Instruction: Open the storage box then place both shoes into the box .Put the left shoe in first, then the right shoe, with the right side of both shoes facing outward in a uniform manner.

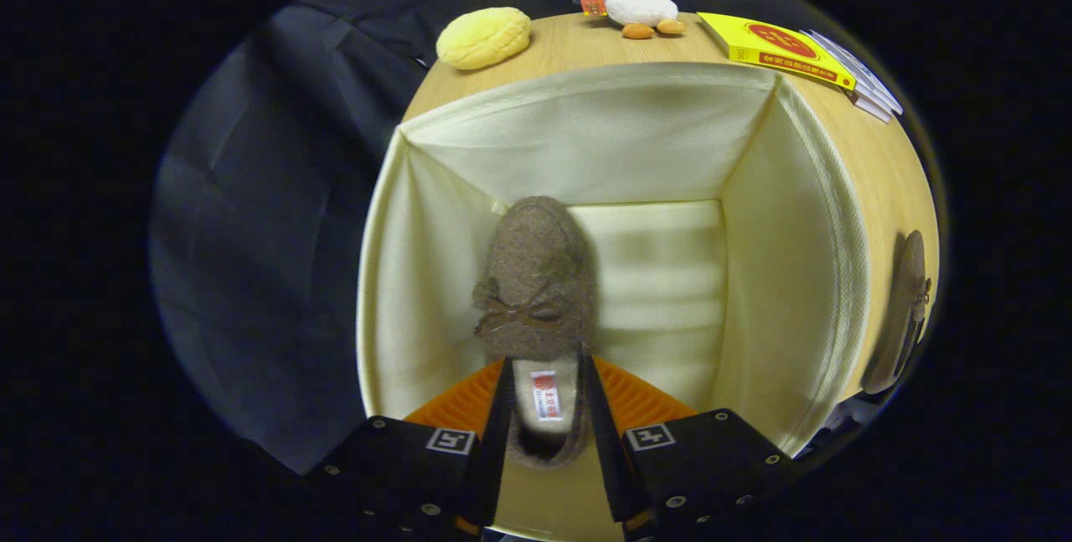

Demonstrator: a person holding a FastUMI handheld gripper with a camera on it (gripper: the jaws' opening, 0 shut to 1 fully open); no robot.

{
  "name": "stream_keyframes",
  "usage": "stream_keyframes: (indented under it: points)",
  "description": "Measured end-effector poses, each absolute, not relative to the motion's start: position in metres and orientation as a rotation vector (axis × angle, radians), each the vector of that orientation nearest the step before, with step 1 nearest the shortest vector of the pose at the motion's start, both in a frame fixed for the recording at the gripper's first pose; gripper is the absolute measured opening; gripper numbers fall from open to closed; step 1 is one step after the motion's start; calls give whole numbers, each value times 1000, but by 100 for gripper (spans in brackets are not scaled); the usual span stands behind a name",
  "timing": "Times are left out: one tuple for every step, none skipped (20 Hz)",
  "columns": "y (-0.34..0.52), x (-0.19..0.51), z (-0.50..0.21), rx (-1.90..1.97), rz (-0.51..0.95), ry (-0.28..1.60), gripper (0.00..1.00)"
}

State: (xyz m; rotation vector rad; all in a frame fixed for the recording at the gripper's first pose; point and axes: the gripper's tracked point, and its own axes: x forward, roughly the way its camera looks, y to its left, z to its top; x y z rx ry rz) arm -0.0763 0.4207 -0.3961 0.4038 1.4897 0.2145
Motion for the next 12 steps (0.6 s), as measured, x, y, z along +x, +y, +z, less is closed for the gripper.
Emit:
stream_keyframes:
  points:
    - [421,-76,-383,431,253,1465,56]
    - [418,-75,-370,443,286,1435,62]
    - [410,-74,-356,447,311,1402,65]
    - [401,-70,-342,458,329,1365,71]
    - [390,-66,-328,476,341,1321,73]
    - [377,-61,-314,496,346,1282,77]
    - [361,-59,-303,517,347,1249,79]
    - [345,-57,-295,532,345,1219,82]
    - [324,-59,-288,538,335,1194,83]
    - [303,-59,-286,536,314,1171,86]
    - [280,-60,-287,531,288,1152,87]
    - [256,-63,-290,522,255,1135,88]
